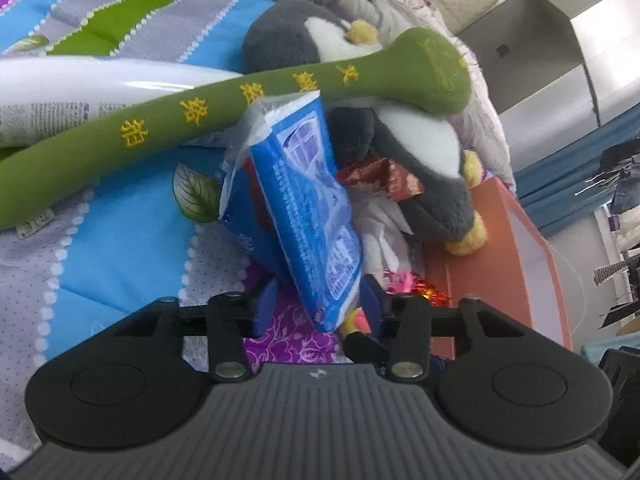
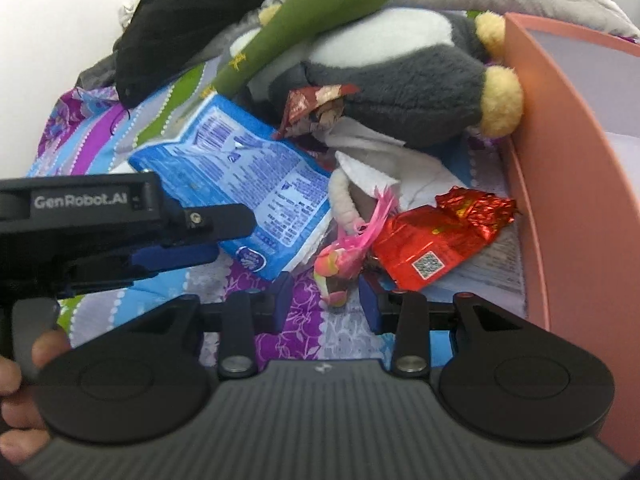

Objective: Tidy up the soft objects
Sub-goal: 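Move the left tool to the blue snack bag while the right tool approaches the pink feather toy, then grasp the blue snack bag with the left tool while the right tool grasps the pink toy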

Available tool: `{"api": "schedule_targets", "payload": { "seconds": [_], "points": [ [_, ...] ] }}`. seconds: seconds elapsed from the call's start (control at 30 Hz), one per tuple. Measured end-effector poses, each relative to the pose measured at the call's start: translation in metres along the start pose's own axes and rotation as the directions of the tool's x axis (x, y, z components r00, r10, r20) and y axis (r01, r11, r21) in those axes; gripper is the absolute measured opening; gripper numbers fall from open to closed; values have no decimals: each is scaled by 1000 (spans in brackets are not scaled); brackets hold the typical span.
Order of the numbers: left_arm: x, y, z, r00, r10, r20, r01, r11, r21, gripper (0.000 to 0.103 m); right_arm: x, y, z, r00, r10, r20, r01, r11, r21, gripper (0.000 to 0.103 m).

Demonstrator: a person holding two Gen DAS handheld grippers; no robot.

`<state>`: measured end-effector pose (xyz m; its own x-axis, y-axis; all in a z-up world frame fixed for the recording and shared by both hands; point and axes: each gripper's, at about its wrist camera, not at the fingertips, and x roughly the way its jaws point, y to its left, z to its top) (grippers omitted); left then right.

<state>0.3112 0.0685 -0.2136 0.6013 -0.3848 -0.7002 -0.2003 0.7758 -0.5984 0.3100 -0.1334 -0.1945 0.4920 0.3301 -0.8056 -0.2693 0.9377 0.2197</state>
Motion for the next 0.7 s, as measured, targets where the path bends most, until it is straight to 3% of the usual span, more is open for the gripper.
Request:
{"api": "schedule_targets", "payload": {
  "seconds": [0.03,0.1,0.17,0.7],
  "points": [
    [4,0,1,1000,3,-5,-3,1000,-3,36,3,0,0,1000,-1,-2,1,1000,-2,39],
    [10,1,1,1000,17,-12,-17,1000,-5,18,6,0,1,1000,-6,-5,6,1000,-3,35],
    [13,2,1,1000,19,-14,-19,1000,-7,10,7,0,1,1000,-12,0,12,1000,-8,28],
    [-34,-4,-17,1000,16,9,-16,999,27,6,-40,10,-22,1000,-3,28,4,999,-50,22]
  ]
}}
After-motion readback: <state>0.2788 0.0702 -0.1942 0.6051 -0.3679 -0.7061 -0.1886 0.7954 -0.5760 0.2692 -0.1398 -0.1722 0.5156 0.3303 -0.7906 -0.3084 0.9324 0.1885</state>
